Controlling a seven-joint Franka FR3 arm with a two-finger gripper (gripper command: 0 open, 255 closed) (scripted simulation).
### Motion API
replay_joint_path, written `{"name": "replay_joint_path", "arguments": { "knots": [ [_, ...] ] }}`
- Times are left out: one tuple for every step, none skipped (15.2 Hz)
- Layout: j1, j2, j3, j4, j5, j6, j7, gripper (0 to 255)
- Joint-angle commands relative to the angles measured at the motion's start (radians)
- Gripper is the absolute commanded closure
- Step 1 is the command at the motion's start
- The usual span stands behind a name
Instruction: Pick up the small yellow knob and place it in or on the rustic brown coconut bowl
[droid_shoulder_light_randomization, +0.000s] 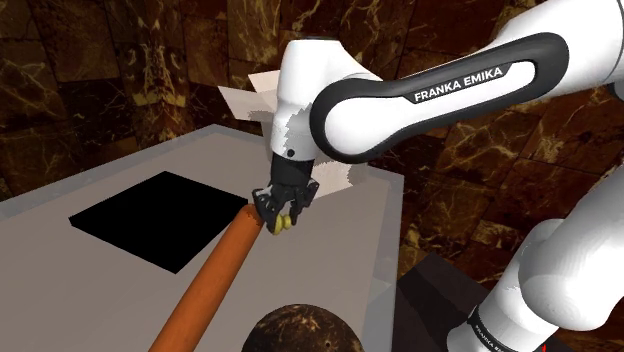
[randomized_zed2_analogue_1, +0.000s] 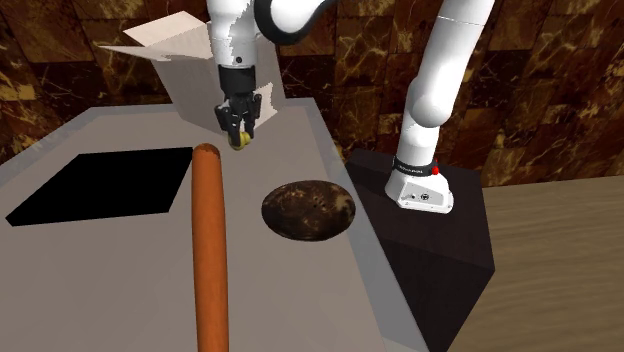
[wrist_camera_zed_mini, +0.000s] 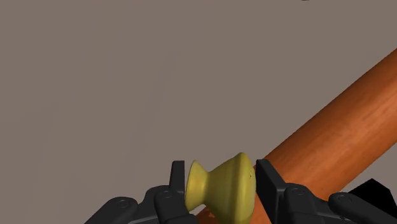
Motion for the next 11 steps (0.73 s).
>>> {"name": "replay_joint_path", "arguments": {
  "knots": [
    [0.000, -0.010, -0.003, 0.019, 0.004, -0.029, -0.003, 255],
    [0.000, -0.015, -0.005, 0.029, 0.006, -0.043, -0.004, 255],
    [0.000, -0.019, -0.006, 0.039, 0.007, -0.056, -0.005, 255],
    [0.000, -0.022, -0.007, 0.046, 0.008, -0.066, -0.006, 255],
    [0.011, -0.044, 0.001, 0.028, 0.022, -0.067, 0.006, 255],
    [0.022, -0.066, 0.009, 0.011, 0.035, -0.068, 0.019, 255],
    [0.034, -0.087, 0.018, -0.005, 0.048, -0.070, 0.032, 255],
    [0.046, -0.108, 0.027, -0.019, 0.061, -0.072, 0.046, 255],
    [0.058, -0.128, 0.036, -0.033, 0.074, -0.075, 0.060, 255],
    [0.071, -0.147, 0.046, -0.045, 0.086, -0.078, 0.075, 255],
    [0.083, -0.165, 0.056, -0.056, 0.099, -0.081, 0.090, 255]
  ]
}}
